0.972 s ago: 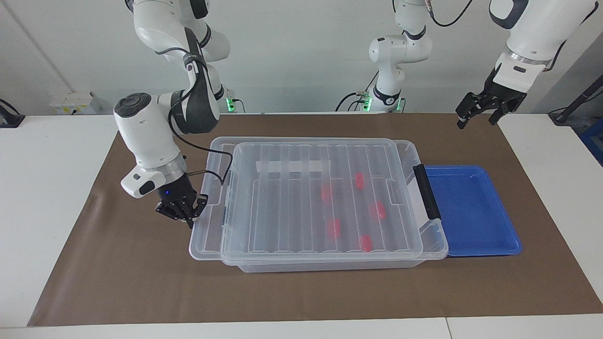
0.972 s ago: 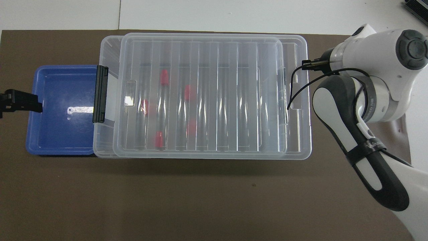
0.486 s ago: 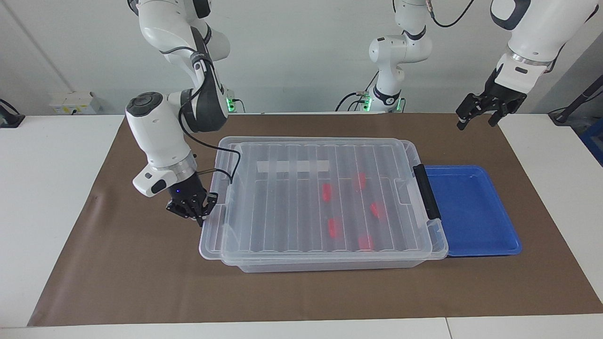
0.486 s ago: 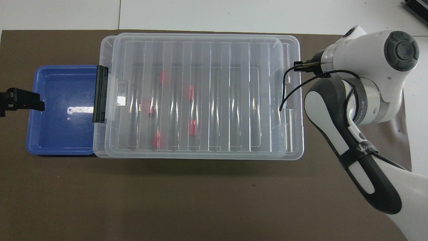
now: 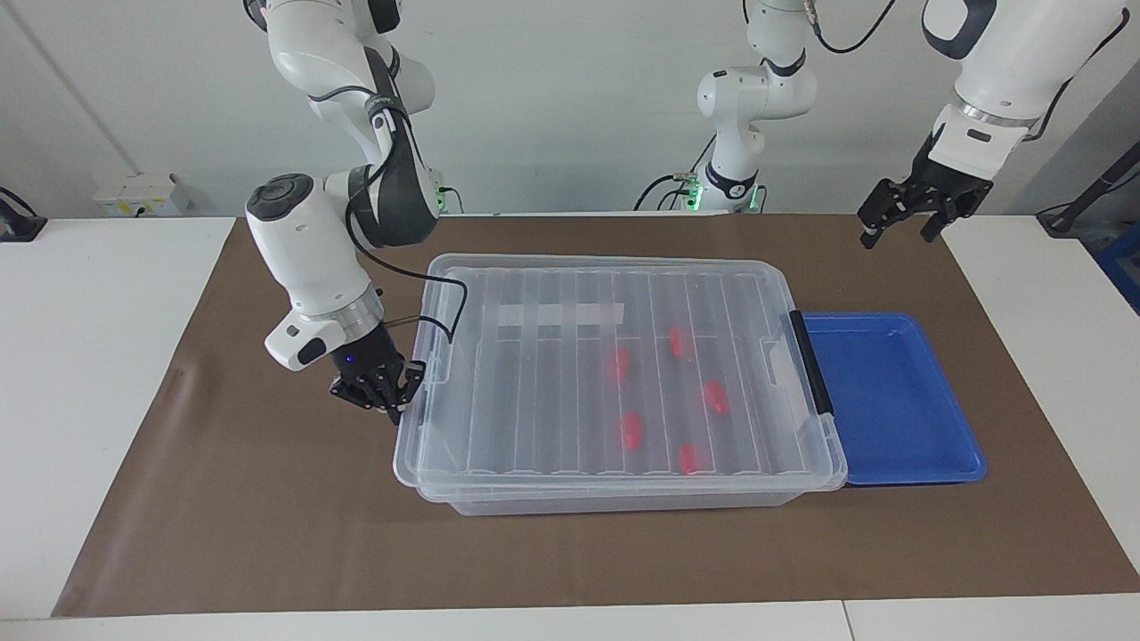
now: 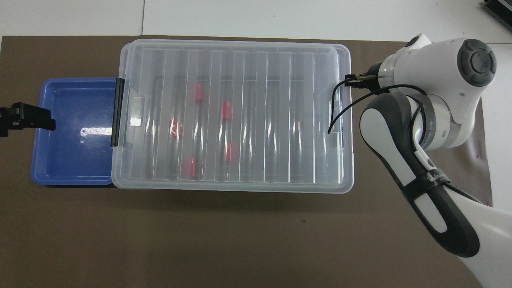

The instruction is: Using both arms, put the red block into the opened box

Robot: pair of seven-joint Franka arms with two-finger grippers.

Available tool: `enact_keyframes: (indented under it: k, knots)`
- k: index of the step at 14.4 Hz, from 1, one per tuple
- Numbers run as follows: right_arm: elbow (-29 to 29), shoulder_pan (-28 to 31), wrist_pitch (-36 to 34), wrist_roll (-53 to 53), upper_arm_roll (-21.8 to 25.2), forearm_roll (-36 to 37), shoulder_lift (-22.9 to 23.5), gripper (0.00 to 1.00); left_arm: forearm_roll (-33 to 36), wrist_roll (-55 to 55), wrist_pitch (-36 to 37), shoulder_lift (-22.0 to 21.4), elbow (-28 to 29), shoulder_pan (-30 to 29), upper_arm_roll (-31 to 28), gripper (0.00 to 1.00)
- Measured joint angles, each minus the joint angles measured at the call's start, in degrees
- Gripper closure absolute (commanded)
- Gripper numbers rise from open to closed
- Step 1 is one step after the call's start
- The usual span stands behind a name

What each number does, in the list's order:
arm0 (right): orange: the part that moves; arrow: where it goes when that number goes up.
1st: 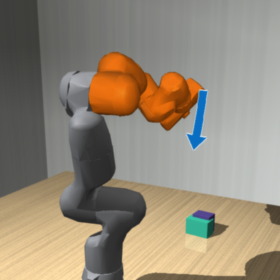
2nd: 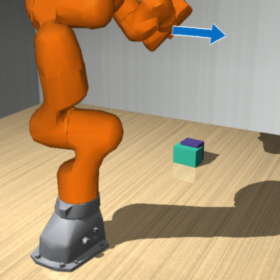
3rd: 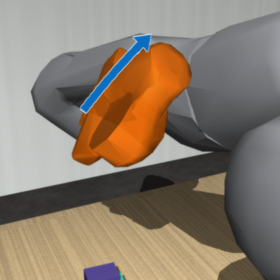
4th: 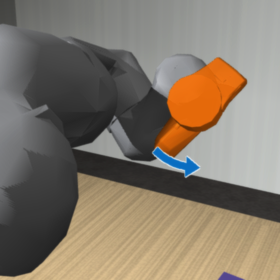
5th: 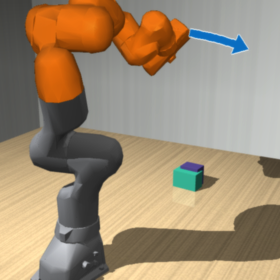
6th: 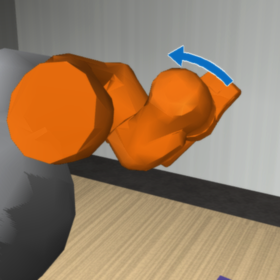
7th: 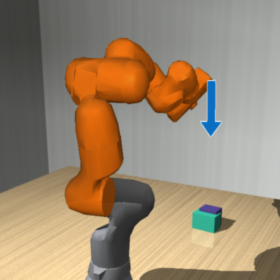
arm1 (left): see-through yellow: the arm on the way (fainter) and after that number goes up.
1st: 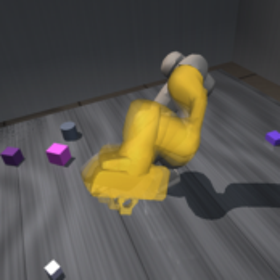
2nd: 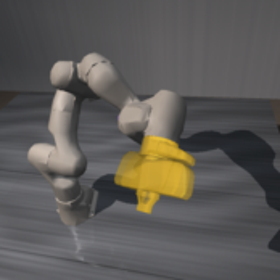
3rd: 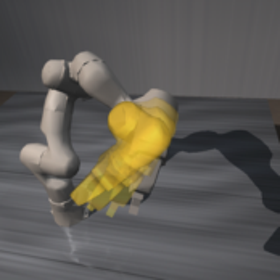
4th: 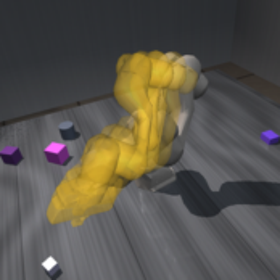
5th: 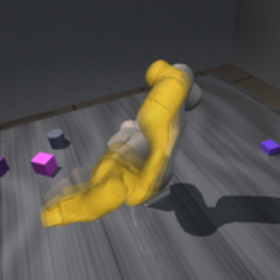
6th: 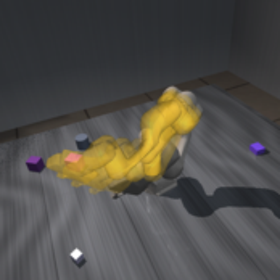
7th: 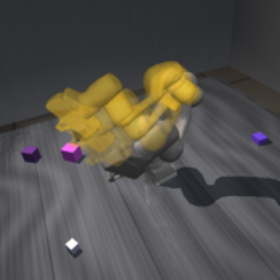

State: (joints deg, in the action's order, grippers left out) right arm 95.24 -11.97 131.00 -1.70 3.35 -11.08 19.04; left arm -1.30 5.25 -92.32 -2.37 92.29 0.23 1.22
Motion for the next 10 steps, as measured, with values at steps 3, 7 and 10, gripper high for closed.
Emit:
enact_keyframes:
  k: [3, 7, 10]
  knots:
    - [1.0, -0.2, -0.4, 0.0, 0.0, -0.2, 0.0, 1.00, 0.0, 0.0, 0.0, 0.0, 0.0, 0.0, 0.0, 0.00]
    - [1.2, -0.1, -1.1, 0.2, 0.0, -0.2, -0.1, 0.24, 0.0, 0.0, 0.0, 0.0, 0.0, 0.0, 0.0, 0.00]
    - [1.0, 0.6, -2.5, 1.2, 0.4, -0.2, -0.9, 0.00, 0.0, 0.0, 0.0, 0.0, 0.0, 0.0, 0.0, 0.00]
